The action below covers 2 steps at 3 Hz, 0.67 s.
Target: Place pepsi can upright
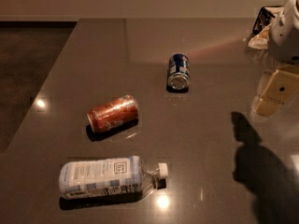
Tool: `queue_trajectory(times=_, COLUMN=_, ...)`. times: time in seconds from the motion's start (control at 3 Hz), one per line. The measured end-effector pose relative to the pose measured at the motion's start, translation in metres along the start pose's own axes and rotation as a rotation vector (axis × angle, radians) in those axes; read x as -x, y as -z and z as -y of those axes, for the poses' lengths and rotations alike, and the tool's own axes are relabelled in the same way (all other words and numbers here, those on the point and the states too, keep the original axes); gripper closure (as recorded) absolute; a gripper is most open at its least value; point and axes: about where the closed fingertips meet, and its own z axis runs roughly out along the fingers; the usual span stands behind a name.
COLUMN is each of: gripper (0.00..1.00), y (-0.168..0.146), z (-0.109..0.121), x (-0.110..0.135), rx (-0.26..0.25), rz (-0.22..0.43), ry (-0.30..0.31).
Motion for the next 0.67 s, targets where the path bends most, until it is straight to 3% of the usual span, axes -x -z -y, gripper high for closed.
queue_trajectory(times=0.33, gripper=0.00, y=0.000, z=0.000, x=0.000, rx=0.000, rz=0.000, ry=0.000)
queue_trajectory(times=0.67, gripper=0.00, y=-0.011, z=0.006, x=0.007, rx=0.021, rz=-0.030, ry=-0.061)
